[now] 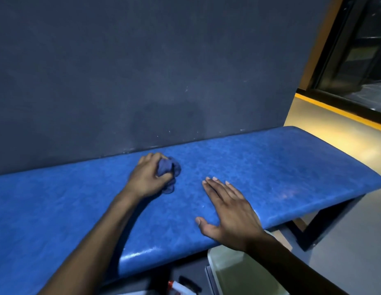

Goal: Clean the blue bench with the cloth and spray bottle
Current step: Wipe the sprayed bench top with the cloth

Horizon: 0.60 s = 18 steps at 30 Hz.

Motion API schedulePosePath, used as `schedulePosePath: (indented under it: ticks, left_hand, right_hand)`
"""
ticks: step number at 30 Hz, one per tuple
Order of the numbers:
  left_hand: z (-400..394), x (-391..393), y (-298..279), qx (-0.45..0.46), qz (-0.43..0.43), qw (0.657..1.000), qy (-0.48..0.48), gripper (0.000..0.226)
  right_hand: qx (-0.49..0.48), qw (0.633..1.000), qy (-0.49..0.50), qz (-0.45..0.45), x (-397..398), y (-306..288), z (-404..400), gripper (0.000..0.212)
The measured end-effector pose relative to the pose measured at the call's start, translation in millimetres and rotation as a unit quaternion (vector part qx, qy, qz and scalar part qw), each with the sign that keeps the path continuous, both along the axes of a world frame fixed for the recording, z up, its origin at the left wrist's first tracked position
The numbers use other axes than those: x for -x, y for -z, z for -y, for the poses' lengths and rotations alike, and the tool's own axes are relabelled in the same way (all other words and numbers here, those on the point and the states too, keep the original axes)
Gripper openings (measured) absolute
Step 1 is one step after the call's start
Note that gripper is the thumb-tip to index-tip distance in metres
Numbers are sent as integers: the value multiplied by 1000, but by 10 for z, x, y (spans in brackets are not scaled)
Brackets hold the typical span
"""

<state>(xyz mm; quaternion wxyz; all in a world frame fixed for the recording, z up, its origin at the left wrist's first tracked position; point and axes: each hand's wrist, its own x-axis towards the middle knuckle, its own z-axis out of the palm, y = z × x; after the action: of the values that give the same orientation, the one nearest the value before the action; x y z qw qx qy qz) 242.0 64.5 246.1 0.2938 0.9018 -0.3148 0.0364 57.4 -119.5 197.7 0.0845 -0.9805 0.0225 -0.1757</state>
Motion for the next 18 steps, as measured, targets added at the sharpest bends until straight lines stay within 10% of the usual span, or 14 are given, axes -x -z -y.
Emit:
schedulePosePath:
  ticks: [6, 13, 18]
  left_hand:
    - [-298, 716, 195, -14, -8, 976, 218, 41]
    - [124, 159, -6, 4, 0, 998, 64, 33]
    - [-467, 567, 167, -10, 14, 974, 227, 37]
  right_hand:
    - [2, 1000, 1, 14, 0, 20, 0, 97]
    - [10, 1000, 8, 18, -13, 30, -10, 100]
    - [7, 1000, 1, 17, -18, 40, -3, 101]
